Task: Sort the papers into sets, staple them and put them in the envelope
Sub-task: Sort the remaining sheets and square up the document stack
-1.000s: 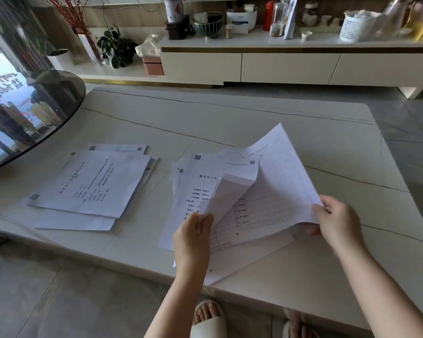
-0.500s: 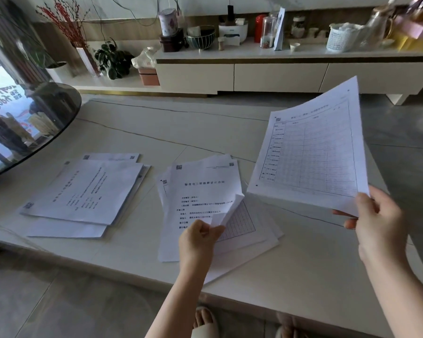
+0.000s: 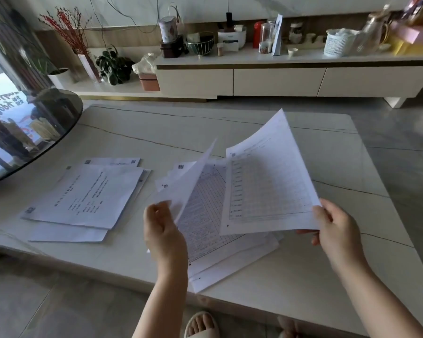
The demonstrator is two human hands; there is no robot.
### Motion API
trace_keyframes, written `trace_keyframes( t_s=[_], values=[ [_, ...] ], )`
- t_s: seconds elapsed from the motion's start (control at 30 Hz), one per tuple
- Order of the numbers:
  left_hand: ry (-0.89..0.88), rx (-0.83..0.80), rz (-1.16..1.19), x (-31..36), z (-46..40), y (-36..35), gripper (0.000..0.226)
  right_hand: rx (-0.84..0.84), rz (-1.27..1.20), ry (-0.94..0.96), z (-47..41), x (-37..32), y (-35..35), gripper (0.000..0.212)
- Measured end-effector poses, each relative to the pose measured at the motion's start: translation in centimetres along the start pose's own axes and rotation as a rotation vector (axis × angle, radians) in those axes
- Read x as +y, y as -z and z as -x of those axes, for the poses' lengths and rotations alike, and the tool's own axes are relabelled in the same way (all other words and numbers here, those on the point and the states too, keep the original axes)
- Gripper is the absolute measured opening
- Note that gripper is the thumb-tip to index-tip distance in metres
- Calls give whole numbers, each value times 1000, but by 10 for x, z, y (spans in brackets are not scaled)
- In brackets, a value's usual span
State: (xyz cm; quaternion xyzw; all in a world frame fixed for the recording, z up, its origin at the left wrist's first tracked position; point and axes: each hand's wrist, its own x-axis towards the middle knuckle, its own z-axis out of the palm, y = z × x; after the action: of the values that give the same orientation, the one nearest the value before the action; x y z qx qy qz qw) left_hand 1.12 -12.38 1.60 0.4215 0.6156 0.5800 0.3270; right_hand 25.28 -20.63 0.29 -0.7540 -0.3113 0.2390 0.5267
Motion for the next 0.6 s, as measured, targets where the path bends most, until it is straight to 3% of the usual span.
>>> trace_keyframes(
  t_s=[0.27, 0.43, 0.6],
  values=[
    [-242, -428, -252, -15, 22, -7, 15, -400, -116, -72, 18, -20, -59, 31],
    [-304, -573, -398, -29, 23, -7, 17, -470, -254, -158, 22, -32, -76, 30],
    [-481, -702, -436, -35, 22, -3, 43, -411, -374, -322, 17, -31, -85, 21]
  ],
)
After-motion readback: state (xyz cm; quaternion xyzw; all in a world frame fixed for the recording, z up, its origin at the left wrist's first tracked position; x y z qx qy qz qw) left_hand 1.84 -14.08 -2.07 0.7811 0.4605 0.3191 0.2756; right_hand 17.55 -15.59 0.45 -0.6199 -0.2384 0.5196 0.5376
